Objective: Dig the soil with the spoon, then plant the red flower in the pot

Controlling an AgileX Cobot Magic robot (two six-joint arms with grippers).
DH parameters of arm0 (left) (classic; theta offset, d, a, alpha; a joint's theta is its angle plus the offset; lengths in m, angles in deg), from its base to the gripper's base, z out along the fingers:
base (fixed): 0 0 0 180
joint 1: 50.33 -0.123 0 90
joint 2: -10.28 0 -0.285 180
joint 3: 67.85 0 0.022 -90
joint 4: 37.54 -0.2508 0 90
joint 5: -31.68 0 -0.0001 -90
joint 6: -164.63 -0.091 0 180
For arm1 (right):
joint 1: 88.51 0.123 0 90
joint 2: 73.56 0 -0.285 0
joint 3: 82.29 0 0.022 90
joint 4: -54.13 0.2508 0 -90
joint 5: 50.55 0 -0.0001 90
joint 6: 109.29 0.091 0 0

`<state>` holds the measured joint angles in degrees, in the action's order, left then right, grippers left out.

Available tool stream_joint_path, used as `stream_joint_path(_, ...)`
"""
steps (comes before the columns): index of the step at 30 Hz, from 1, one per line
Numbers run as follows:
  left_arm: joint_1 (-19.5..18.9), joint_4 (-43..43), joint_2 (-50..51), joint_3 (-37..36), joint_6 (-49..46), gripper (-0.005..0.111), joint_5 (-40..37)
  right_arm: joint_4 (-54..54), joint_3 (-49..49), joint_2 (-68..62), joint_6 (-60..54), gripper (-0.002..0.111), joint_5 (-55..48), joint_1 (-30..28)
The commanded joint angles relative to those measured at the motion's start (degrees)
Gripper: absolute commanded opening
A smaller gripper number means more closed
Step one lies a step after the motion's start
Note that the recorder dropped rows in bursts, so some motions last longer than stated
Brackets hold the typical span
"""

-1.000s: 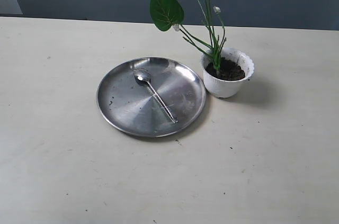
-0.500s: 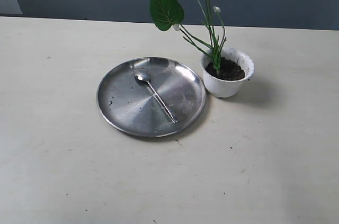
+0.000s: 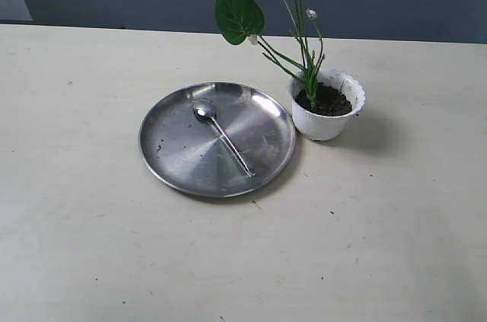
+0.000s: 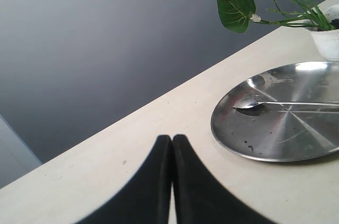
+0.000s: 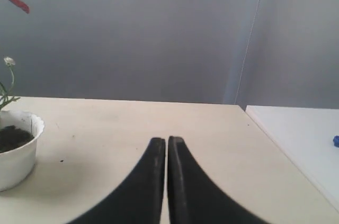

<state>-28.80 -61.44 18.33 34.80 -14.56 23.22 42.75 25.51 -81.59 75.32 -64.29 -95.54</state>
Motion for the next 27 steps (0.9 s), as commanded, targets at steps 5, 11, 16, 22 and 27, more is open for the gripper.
stream_joint_path(5, 0.38, 0.45, -0.26, 0.13, 0.32, 0.001, 0.71, 0.76, -5.02, 0.24, -0.4, 0.003, -3.06, -0.46)
stream_joint_path(11, 0.38, 0.45, -0.26, 0.13, 0.32, 0.001, 0.71, 0.88, -5.02, 0.24, -0.4, 0.003, -4.78, -0.46)
stream_joint_path(16, 0.38, 0.45, -0.26, 0.13, 0.32, 0.001, 0.71, 0.88, -5.02, 0.24, -0.4, 0.003, -4.78, -0.46)
stream_joint_path(22, 0.38, 0.45, -0.26, 0.13, 0.32, 0.001, 0.71, 0.88, -5.02, 0.24, -0.4, 0.003, -4.78, -0.46)
stream_joint_path(27, 0.38, 0.45, -0.26, 0.13, 0.32, 0.001, 0.71, 0.9, -5.02, 0.24, -0.4, 0.003, -4.61, -0.46)
